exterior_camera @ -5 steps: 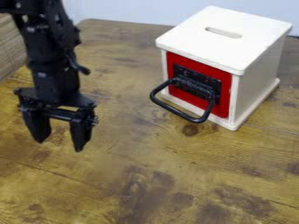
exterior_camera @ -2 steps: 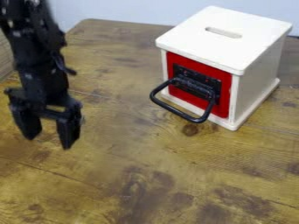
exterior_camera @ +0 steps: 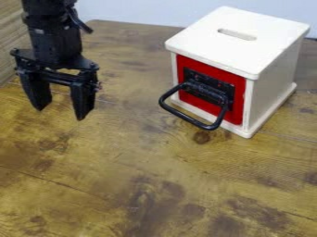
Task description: Close the drawer
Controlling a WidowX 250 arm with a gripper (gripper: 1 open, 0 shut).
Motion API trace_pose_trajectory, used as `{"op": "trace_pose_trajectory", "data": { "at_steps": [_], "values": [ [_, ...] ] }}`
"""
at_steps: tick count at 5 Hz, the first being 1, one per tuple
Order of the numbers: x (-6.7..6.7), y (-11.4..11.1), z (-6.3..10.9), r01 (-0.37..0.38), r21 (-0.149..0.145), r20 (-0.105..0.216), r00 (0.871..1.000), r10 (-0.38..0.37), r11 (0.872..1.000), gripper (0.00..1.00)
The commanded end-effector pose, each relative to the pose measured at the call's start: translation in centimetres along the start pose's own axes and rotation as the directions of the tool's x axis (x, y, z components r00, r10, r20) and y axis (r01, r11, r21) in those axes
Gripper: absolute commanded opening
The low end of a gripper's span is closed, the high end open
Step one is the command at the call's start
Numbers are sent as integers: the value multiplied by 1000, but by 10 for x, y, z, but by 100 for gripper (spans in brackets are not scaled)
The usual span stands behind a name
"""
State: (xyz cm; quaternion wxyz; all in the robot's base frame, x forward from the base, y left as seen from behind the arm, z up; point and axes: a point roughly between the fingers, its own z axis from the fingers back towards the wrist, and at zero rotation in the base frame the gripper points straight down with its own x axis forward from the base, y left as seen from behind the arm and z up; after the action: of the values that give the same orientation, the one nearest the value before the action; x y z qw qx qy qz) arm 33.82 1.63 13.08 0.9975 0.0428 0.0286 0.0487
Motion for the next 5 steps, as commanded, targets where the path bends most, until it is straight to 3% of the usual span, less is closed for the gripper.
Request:
{"op": "trace_pose_trajectory", "data": {
  "at_steps": [1,3,5],
  "values": [
    [6,4,23,-20,9,49,999,20,1000,100],
    [20,24,15,-27,5,38,999,27,1000,100],
    [20,28,16,11,-10,10,1000,-11,1000,100]
  ]
}}
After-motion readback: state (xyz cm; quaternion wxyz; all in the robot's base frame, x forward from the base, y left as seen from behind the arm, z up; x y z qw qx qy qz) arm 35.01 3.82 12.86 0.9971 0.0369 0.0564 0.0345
